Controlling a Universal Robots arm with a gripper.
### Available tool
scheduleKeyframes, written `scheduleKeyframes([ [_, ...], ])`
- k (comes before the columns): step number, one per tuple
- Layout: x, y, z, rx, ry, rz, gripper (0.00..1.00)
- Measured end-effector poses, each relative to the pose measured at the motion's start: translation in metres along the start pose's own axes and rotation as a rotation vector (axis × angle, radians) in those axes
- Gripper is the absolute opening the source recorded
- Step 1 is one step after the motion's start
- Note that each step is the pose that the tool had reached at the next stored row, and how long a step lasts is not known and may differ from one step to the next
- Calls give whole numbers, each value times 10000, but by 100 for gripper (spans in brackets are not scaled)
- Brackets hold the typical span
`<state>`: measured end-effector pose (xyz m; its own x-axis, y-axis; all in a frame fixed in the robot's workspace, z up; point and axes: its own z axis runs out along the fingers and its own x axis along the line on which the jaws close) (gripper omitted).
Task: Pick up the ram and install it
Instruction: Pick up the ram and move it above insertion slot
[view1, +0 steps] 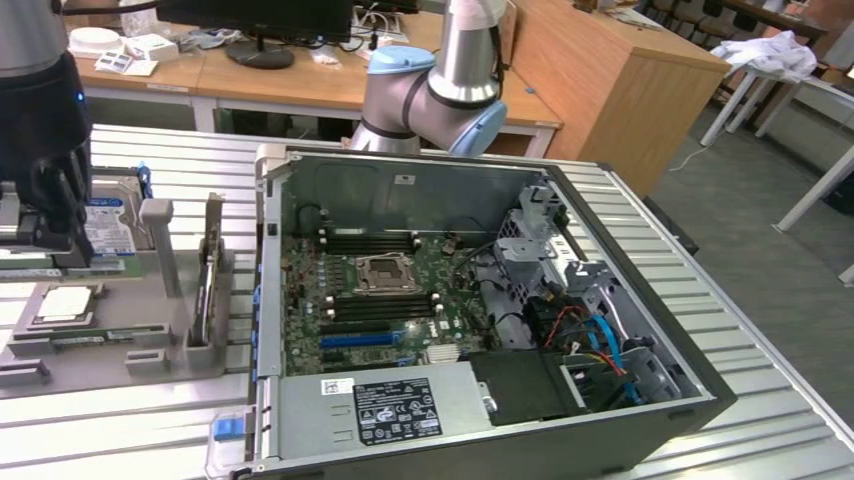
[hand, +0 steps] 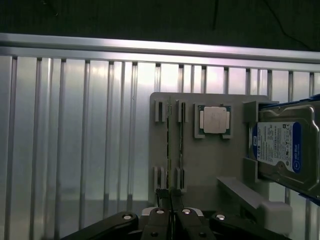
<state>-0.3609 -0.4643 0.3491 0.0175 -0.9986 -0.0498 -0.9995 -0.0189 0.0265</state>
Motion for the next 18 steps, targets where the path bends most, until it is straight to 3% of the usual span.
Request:
scheduleKeyframes([
  [11, -8, -9, -164, -1, 0, 0, 12],
  [14, -18, -13, -363, -2, 0, 0, 12],
  [18, -20, -16, -417, -1, -1, 0, 12],
])
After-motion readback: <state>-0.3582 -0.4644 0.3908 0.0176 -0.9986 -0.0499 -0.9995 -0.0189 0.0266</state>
